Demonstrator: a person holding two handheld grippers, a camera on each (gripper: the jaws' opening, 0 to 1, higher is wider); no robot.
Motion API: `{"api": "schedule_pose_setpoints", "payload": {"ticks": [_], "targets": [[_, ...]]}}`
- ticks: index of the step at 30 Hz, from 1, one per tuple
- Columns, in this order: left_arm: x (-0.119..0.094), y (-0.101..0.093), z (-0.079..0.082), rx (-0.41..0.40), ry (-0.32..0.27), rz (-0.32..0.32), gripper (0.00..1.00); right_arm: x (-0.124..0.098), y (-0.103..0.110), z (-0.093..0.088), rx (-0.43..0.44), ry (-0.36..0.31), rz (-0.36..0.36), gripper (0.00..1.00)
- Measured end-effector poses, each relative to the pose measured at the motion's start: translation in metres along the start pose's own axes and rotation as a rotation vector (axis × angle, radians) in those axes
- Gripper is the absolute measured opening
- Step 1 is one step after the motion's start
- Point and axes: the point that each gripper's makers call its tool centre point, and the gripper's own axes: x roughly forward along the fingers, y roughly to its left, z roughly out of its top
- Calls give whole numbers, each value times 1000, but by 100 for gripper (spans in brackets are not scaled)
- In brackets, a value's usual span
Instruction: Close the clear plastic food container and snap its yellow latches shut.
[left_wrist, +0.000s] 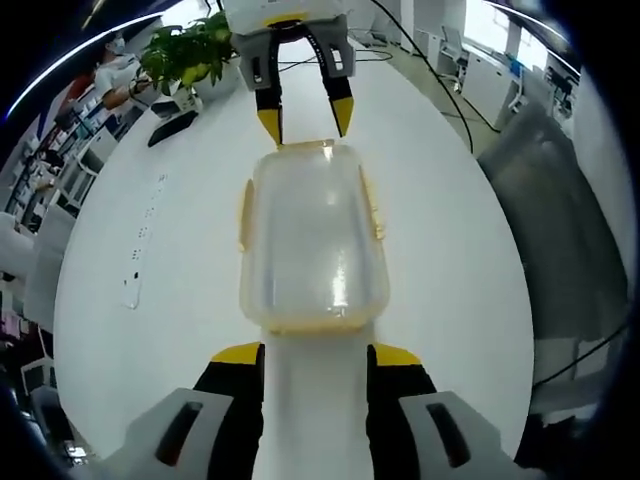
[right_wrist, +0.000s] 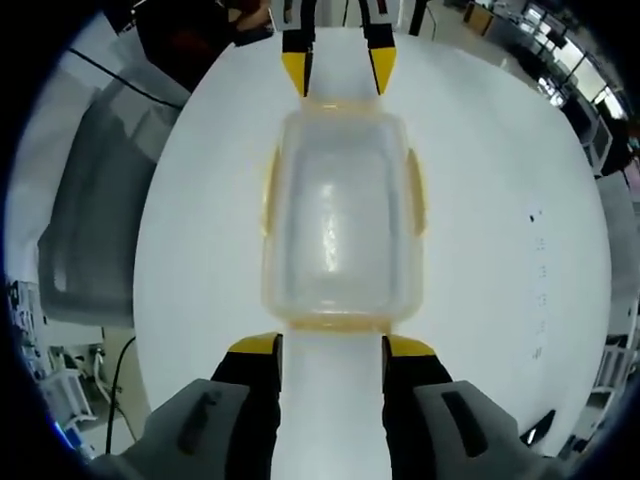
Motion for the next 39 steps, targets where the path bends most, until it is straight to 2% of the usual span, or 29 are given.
{"api": "schedule_pose_setpoints", "payload": {"ticks": [6, 14, 16, 19, 23, 27, 31, 34, 39], "targets": [[-10, 0, 1, -24, 20, 30, 34, -8, -3, 1, 39, -31, -35, 36], [-12, 0, 3, -122, 36, 109, 33, -16, -5, 7, 121, -108, -91, 35], [-12, 0, 6, -164, 19, 128, 33, -17, -6, 7, 155, -134, -108, 35], [-14, 2, 10, -238, -7, 170, 33, -21, -11, 6, 180, -163, -184, 33], [-14, 3, 11, -307, -26, 209, 33, -21, -9, 8, 256, -235, -224, 33], [-14, 5, 9, -327, -32, 246, 32, -20, -8, 9, 306, -280, -265, 33], [-13, 6, 10, -386, -71, 276, 32, -21, -10, 12, 382, -341, -308, 32], [-12, 9, 9, -416, -92, 309, 31, -20, -9, 14, 408, -368, -339, 32], [-11, 8, 10, -475, -123, 346, 30, -17, -8, 19, 486, -427, -357, 32]]}}
